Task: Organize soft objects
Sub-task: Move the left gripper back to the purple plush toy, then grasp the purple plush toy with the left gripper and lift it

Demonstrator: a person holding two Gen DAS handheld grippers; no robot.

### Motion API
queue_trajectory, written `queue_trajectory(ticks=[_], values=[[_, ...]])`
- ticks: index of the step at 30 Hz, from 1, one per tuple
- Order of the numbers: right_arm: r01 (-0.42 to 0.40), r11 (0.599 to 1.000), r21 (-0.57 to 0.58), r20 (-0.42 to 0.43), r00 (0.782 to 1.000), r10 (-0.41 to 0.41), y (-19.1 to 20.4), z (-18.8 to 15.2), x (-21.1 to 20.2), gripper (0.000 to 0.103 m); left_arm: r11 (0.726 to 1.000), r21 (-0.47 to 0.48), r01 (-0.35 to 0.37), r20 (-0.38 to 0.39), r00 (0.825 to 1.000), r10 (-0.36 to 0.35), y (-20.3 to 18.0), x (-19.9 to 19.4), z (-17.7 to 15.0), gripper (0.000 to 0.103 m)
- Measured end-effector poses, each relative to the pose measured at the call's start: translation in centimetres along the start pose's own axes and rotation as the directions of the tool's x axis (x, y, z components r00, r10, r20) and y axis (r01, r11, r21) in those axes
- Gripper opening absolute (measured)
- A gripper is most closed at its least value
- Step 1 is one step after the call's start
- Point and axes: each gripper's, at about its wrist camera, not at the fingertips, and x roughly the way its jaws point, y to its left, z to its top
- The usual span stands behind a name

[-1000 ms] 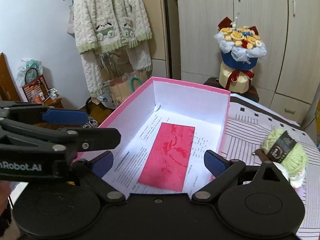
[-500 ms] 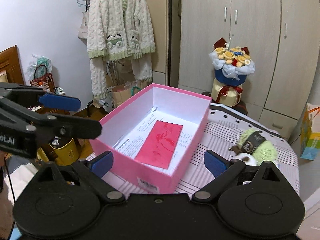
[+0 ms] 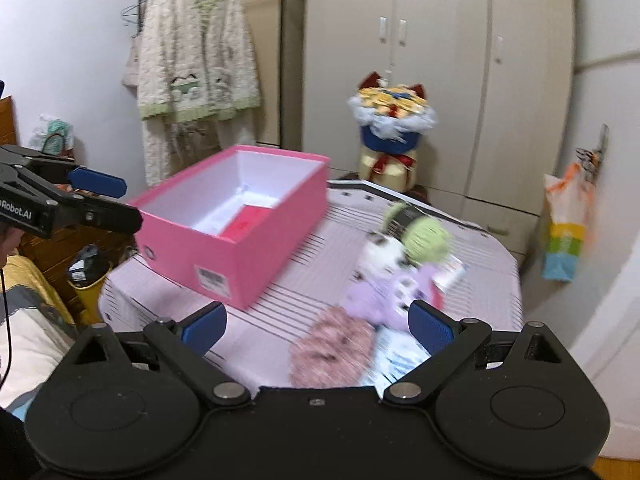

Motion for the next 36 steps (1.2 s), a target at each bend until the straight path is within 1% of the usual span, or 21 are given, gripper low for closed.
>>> queue_trajectory(ticks=[4,9,14,19,25,27,31,33,35,36], values=[[0.019,0.999,0.044,-0.008,1.0,-0.019,-2.3,-2.4,-0.1,0.099,0.998,0.017,0.053,-0.051,0.997,-0.052,-1.5,2.5,-0.8,0.084],[0.02,0.996,0.089,-0.028,0.999,-0.017,-4.4,-4.8,0.8,0.099,0.995,0.046,0.093,-0.087,0.992,-0.089,-3.4,5.2,-1.5,0.084],[0.037,0.997,0.074,-0.036,0.999,-0.035,-5.7,-5.9,2.5,0.099,0.989,0.066,0.135,-0.099,0.987,-0.128,-5.3,7.8,-1.9,0.084],[0.032,0.997,0.067,-0.033,0.999,-0.03,-7.0,-6.5,4.1,0.099,0.988,0.072,0.139,-0.111,0.985,-0.13,-6.7,10.8,-2.6,0.084],[0.023,0.999,0.044,-0.048,0.999,-0.021,-7.5,-6.6,6.3,0.099,0.99,0.043,0.133,-0.159,0.979,-0.125,-7.1,14.2,-3.1,0.084],[0.021,0.999,0.041,-0.046,0.999,-0.019,-7.7,-6.3,6.8,0.099,0.992,0.027,0.12,-0.148,0.982,-0.115,-6.8,14.7,-2.8,0.084],[-0.001,0.998,0.068,-0.026,1.0,0.003,-8.7,-5.6,7.9,0.099,0.994,0.031,0.101,-0.086,0.991,-0.098,-6.8,15.5,-1.5,0.084],[-0.024,0.995,0.098,-0.014,1.0,0.026,-9.5,-5.1,8.8,0.099,0.994,0.006,0.109,-0.074,0.991,-0.108,-6.5,16.6,-0.8,0.081],[-0.035,0.991,0.13,-0.01,0.999,0.037,-10.1,-4.6,10.1,0.099,0.995,-0.033,0.094,-0.051,0.994,-0.096,-6.1,17.8,-0.1,0.081],[-0.04,0.989,0.14,-0.008,0.999,0.041,-10.3,-4.4,10.7,0.097,0.996,-0.048,0.081,-0.033,0.996,-0.083,-6.0,18.4,0.1,0.077]])
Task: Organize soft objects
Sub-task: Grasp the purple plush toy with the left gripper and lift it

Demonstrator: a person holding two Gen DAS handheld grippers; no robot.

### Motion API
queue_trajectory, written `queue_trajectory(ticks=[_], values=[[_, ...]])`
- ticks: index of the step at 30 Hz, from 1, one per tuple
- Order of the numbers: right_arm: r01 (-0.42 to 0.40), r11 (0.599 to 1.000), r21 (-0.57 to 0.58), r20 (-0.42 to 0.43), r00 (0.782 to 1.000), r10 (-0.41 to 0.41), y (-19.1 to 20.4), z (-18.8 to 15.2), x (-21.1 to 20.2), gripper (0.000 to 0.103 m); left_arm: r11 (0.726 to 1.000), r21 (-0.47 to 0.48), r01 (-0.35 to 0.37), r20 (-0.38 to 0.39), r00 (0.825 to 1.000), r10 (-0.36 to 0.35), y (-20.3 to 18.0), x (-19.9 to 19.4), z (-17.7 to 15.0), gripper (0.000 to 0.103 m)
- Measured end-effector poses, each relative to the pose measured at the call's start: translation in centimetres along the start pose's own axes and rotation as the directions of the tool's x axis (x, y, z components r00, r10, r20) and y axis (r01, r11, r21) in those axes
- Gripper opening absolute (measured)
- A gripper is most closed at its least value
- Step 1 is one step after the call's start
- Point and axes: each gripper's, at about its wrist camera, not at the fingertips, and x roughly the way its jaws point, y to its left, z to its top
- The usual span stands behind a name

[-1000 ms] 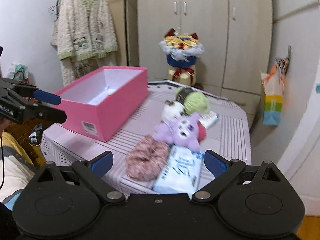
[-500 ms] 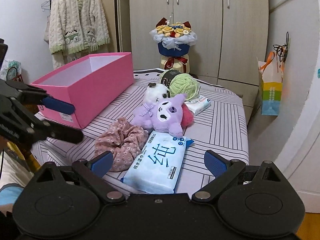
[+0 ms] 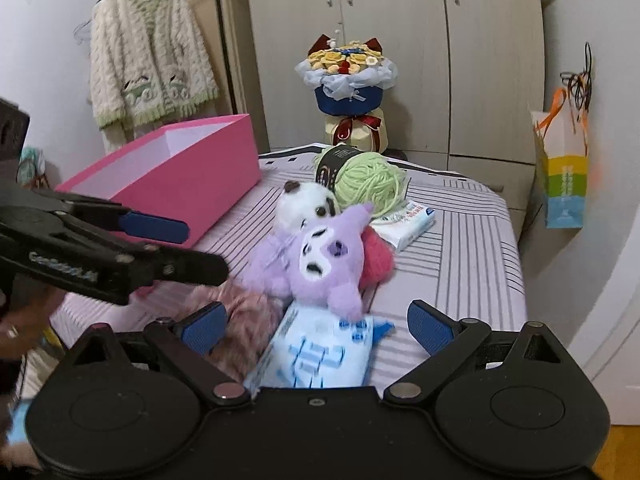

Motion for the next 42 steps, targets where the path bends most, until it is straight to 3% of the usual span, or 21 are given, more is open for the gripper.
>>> queue_trajectory(ticks=[2,5,11,16,27,42], values=[[-0.004,1.0,0.021,-0.007,1.0,0.004,-0.2,0.4,1.5,0.089,0.999,-0.032,-0.03,0.011,0.999,0.03,0.4,1.4,0.5,0.07],[-0.003,1.0,0.021,-0.032,0.999,0.003,-0.3,0.8,3.9,0.082,0.994,-0.104,-0.019,-0.037,0.999,0.016,1.3,3.8,0.8,0.064],[0.026,0.998,-0.049,-0.039,0.999,-0.028,0.6,1.0,6.1,0.082,0.973,-0.233,0.005,-0.083,0.996,-0.025,2.8,6.4,0.2,0.064],[0.024,0.997,-0.076,-0.039,0.999,-0.027,1.0,1.0,6.9,0.082,0.954,-0.295,0.051,-0.076,0.994,-0.076,3.2,6.8,-0.3,0.049],[0.017,1.0,-0.004,-0.038,0.999,-0.017,0.6,1.0,7.9,0.088,0.958,-0.282,0.047,-0.045,0.997,-0.062,2.7,6.8,-0.5,0.044],[0.112,0.991,-0.071,0.018,0.994,-0.111,3.5,2.2,4.6,0.089,0.975,-0.213,0.068,-0.007,0.997,-0.071,0.8,3.0,0.7,0.044]])
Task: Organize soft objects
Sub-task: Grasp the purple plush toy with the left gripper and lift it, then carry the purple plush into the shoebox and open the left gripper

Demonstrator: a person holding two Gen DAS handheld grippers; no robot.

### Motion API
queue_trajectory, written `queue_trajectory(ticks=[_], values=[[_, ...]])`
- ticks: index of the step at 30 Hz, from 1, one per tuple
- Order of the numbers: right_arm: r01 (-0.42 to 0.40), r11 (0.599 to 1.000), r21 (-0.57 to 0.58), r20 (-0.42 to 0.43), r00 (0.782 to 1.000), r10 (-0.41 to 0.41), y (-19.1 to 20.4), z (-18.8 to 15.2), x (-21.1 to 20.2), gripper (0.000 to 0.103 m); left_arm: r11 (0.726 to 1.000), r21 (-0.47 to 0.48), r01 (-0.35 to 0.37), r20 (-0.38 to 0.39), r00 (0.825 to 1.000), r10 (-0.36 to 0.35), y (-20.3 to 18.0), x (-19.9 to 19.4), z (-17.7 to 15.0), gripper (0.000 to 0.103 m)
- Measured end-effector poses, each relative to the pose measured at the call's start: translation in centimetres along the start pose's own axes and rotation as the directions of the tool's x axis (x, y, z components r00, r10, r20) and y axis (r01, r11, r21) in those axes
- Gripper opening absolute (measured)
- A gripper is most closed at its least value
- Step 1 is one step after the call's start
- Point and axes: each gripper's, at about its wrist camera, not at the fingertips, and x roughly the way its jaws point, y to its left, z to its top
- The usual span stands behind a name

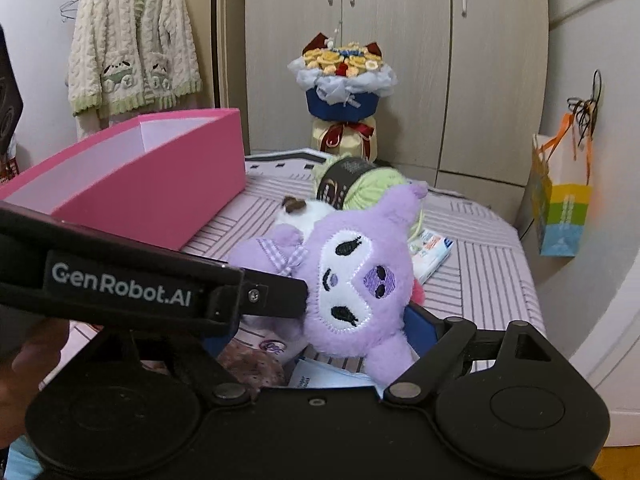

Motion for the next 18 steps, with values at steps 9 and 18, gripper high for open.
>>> queue_trajectory(ticks=[9,18], values=[[0.018,0.999,-0.028,0.045,0.999,-0.016,1.4,1.2,-3.5,0.089,0.999,0.048,0.017,0.037,0.999,-0.019,-1.3,-3.9,0.4,0.044],[0.011,0.999,-0.051,-0.018,1.0,-0.011,3.9,0.4,-5.6,0.089,0.996,0.087,0.037,-0.05,0.998,-0.033,-1.7,-6.9,-0.8,0.044]])
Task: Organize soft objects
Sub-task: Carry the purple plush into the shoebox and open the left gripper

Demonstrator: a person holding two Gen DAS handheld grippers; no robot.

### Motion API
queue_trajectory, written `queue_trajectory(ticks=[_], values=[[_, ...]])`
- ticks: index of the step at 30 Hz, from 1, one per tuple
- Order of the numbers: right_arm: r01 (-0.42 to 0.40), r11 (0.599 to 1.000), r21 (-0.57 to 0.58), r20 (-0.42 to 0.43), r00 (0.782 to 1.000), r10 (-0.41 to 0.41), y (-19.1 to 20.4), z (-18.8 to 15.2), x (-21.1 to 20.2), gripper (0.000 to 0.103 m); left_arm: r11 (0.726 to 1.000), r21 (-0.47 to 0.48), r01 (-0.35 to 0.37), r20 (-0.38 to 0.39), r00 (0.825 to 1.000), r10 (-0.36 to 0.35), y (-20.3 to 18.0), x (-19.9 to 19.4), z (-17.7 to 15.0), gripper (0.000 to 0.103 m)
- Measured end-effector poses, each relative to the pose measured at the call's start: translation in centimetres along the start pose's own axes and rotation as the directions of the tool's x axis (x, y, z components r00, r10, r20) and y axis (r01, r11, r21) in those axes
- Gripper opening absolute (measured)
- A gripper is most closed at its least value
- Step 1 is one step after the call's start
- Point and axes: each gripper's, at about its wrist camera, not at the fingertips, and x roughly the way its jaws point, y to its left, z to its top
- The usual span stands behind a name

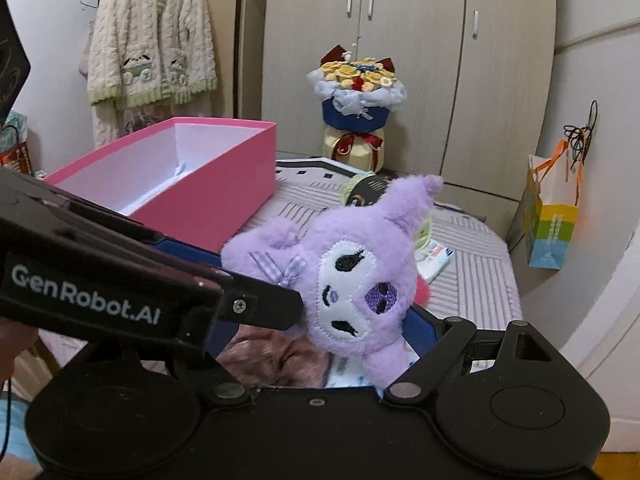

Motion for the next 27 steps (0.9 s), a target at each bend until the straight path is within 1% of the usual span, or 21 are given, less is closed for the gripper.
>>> queue_trajectory(ticks=[4,8,14,17,20,23,27], values=[[-0.022,1.0,-0.005,-0.013,1.0,0.022,1.0,-0.1,-1.1,0.089,1.0,-0.011,0.001,-0.008,1.0,-0.001,0.1,-1.7,-0.8,0.044],[-0.079,0.996,-0.037,-0.028,0.997,0.078,2.4,-0.4,-2.2,0.087,0.999,-0.035,-0.022,-0.014,1.0,0.021,0.7,-3.7,-1.9,0.044],[-0.145,0.988,-0.06,-0.052,0.988,0.142,5.2,-1.2,-3.8,0.086,0.996,-0.07,-0.053,-0.014,0.999,0.052,1.5,-6.9,-4.5,0.044],[-0.181,0.98,-0.082,-0.07,0.982,0.175,6.9,-1.5,-4.6,0.086,0.994,-0.081,-0.07,-0.035,0.997,0.067,1.9,-8.3,-5.6,0.044],[-0.209,0.972,-0.111,-0.079,0.976,0.201,8.4,-1.5,-5.3,0.086,0.99,-0.115,-0.08,-0.059,0.996,0.074,2.8,-9.8,-6.5,0.045],[-0.232,0.961,-0.15,-0.081,0.972,0.222,10.2,-1.2,-5.9,0.086,0.986,-0.144,-0.086,-0.074,0.994,0.076,3.7,-11.4,-6.9,0.045],[-0.258,0.948,-0.184,-0.067,0.966,0.249,11.9,0.2,-6.3,0.086,0.984,-0.144,-0.104,-0.071,0.993,0.095,4.6,-13.5,-6.4,0.045]])
